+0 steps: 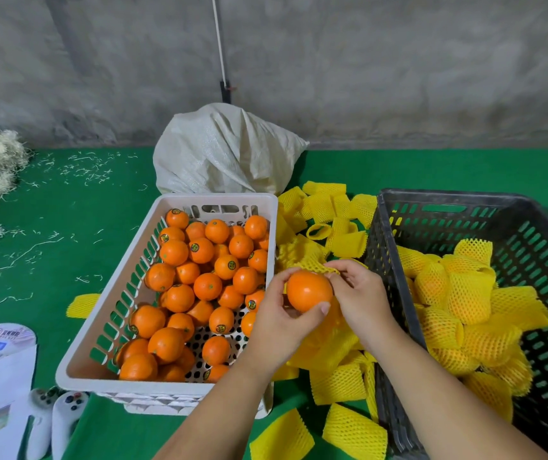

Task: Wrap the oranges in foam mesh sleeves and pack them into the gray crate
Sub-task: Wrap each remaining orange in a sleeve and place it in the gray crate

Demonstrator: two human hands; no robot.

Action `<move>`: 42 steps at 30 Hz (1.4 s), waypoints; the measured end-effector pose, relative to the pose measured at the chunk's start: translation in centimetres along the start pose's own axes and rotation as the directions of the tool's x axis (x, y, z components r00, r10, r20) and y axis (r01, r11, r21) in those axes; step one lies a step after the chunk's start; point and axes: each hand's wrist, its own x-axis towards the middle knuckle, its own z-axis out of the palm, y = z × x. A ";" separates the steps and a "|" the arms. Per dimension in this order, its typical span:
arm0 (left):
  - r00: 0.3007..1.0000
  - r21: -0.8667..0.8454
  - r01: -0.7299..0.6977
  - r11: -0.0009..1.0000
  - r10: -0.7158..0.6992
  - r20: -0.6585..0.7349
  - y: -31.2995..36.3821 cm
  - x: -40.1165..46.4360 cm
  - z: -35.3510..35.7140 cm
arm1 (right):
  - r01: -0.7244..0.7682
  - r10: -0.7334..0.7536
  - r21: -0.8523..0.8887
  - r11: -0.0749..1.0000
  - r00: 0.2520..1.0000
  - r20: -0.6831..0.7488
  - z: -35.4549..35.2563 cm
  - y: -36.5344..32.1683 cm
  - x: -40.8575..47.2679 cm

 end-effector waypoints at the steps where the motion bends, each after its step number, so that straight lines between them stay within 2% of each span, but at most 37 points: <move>1: 0.997 0.103 -0.068 0.992 0.071 -0.020 0.0 0.2 0.0 | -0.008 0.008 0.035 0.999 1.000 0.000 0.0 0.0 0.0; 3: 0.989 0.199 -0.130 0.971 0.142 -0.046 -0.2 0.7 -0.1 | -0.004 0.003 0.080 0.997 1.000 0.023 0.0 0.0 0.0; 6: 0.981 0.272 -0.126 0.954 0.161 -0.111 -0.7 0.8 -0.3 | 0.055 -0.061 0.066 0.996 0.995 0.082 0.4 0.0 -0.3; 10: 0.978 0.372 -0.135 0.919 0.182 -0.097 -0.9 0.8 -0.2 | 0.154 -0.159 0.056 0.986 0.982 0.097 0.4 -0.2 -0.3; 12: 0.970 0.336 -0.126 0.933 0.187 -0.154 -0.9 1.0 -0.3 | 0.276 -0.273 -0.027 0.961 0.958 0.093 0.4 -0.2 -0.6; 14: 0.967 0.235 -0.100 0.967 0.150 -0.204 -0.7 1.1 -0.4 | 0.429 -0.419 -0.161 0.889 0.903 0.097 0.6 -0.3 -1.0; 16: 0.969 0.167 -0.076 0.983 0.112 -0.220 -0.5 0.9 -0.4 | 0.505 -0.493 -0.238 0.830 0.863 0.113 0.8 -0.1 -1.2; 19: 0.979 0.094 -0.053 0.994 0.070 -0.191 -0.5 0.5 -0.7 | 0.462 -0.431 -0.297 0.835 0.887 0.168 0.8 0.7 -1.0; 21: 0.994 0.094 -0.044 0.995 0.053 -0.092 -1.0 0.3 -0.9 | 0.383 -0.329 -0.374 0.845 0.923 0.201 0.8 1.0 -0.8; 23: 0.992 0.271 -0.122 0.955 0.121 0.021 -1.7 0.0 -1.2 | 0.352 -0.289 -0.426 0.833 0.935 0.207 0.7 1.2 -0.7; 25: 0.977 0.406 -0.212 0.889 0.192 0.089 -2.0 -0.1 -1.5 | 0.383 -0.324 -0.434 0.815 0.923 0.206 0.7 1.1 -0.6; 32: 0.988 0.415 -0.127 0.901 0.153 -0.030 -1.9 0.3 -1.1 | 0.417 -0.424 -0.359 0.835 0.903 0.064 0.4 0.3 -0.6; 35: 0.990 0.387 -0.092 0.917 0.127 -0.066 -1.3 0.7 -0.6 | 0.454 -0.464 -0.347 0.821 0.884 0.059 0.2 0.2 -0.8; 39: 0.989 0.231 -0.027 0.973 0.060 -0.137 -0.2 1.8 -0.4 | 0.563 -0.592 -0.362 0.743 0.805 0.036 0.3 -0.4 -1.5; 42: 0.992 0.143 0.011 0.990 0.007 -0.124 0.1 2.1 -0.2 | 0.676 -0.693 -0.361 0.642 0.713 0.103 0.3 -0.5 -2.2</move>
